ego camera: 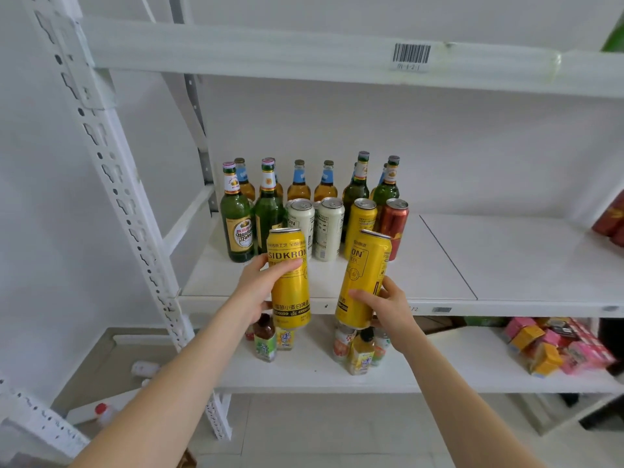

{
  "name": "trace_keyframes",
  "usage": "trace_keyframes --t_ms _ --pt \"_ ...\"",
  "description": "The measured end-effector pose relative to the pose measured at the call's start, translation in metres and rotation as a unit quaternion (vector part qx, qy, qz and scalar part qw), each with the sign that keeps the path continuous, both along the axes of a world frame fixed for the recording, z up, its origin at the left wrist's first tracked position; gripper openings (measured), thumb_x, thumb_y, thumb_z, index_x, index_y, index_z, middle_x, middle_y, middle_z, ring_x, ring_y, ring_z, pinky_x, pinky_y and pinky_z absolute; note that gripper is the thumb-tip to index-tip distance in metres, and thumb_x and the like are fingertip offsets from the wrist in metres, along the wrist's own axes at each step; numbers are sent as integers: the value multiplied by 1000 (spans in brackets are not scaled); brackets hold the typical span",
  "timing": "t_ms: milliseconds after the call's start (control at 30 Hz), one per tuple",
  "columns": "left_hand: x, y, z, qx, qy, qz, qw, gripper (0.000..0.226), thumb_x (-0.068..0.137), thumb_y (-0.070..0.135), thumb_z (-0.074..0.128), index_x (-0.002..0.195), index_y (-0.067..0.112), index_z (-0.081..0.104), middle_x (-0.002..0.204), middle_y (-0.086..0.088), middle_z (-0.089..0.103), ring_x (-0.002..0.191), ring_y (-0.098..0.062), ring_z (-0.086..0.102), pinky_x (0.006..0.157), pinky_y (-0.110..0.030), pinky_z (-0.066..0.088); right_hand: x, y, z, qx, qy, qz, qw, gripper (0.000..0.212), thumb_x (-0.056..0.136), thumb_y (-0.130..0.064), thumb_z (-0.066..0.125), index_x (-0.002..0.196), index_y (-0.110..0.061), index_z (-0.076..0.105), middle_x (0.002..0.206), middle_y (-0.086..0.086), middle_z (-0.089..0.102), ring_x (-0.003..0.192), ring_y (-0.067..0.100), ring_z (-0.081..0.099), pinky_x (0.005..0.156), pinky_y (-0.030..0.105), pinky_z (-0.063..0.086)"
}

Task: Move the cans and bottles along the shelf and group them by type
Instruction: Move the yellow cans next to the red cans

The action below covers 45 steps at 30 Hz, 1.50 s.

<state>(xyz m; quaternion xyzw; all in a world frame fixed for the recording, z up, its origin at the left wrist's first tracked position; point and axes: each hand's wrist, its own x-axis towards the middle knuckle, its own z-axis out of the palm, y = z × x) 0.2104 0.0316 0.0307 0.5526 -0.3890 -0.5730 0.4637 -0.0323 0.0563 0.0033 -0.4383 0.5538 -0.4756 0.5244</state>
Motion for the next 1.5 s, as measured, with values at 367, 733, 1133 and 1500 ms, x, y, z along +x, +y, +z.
trace_keyframes --t_ms 367,733,1133,1500 --pt "-148 3 8 -3 -4 14 1000 72 64 46 87 127 32 57 121 3 66 108 -22 61 83 -45 50 -149 -6 10 -14 21 17 1000 42 74 -27 83 106 -36 56 105 -8 68 89 10 67 53 19 53" --pt "-289 -20 12 -16 -16 -29 999 63 60 45 90 117 40 62 117 8 67 107 -19 61 74 -40 50 -276 -12 -1 -16 10 -18 1000 42 74 -26 84 104 -36 56 106 -8 68 90 13 67 55 21 54" --pt "-441 -87 15 -26 -51 -76 995 66 65 44 87 123 30 58 118 0 67 107 -24 62 88 -49 50 -427 -61 -9 -25 11 -49 998 53 76 -24 83 119 -31 52 113 -4 64 101 20 64 74 35 55" --pt "-627 -71 8 -18 -41 -71 996 68 63 45 88 123 31 58 117 1 66 104 -21 62 84 -46 50 -613 -51 -2 -35 20 -38 998 47 75 -21 84 112 -30 57 109 -4 68 97 19 67 73 36 57"
